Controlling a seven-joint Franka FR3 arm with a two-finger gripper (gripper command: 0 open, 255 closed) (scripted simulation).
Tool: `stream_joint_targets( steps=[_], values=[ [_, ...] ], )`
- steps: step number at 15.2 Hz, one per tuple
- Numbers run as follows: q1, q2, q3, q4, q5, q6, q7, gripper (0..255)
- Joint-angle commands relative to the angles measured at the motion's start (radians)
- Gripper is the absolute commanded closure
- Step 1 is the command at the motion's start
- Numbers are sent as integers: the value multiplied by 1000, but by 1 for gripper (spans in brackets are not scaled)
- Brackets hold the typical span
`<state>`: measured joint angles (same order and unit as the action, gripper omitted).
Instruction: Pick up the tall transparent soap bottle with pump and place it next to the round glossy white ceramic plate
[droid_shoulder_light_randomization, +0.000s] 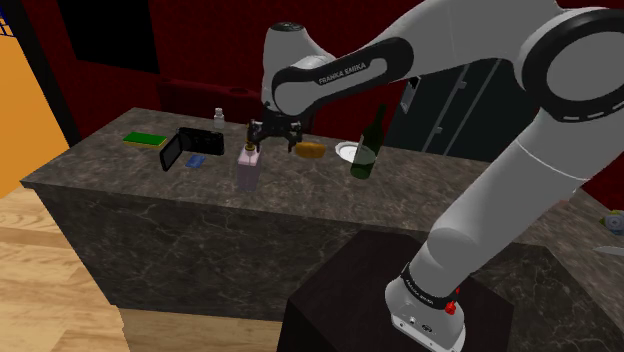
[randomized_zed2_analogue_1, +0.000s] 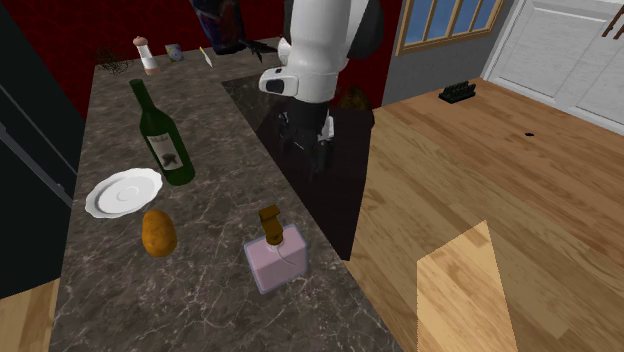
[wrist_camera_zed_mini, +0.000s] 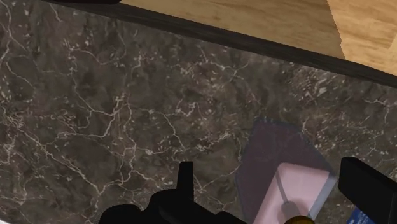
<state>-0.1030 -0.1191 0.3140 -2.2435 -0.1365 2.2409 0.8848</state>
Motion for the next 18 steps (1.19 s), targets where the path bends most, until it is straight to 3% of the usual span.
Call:
stream_joint_targets(
  steps=[1, 9, 18],
  values=[
    [-9, 79, 13, 49, -53, 28, 91, 0],
    [33, 408, -16, 316, -267, 60, 415, 0],
    [41, 491, -44, 325, -315, 129, 452, 0]
  ],
)
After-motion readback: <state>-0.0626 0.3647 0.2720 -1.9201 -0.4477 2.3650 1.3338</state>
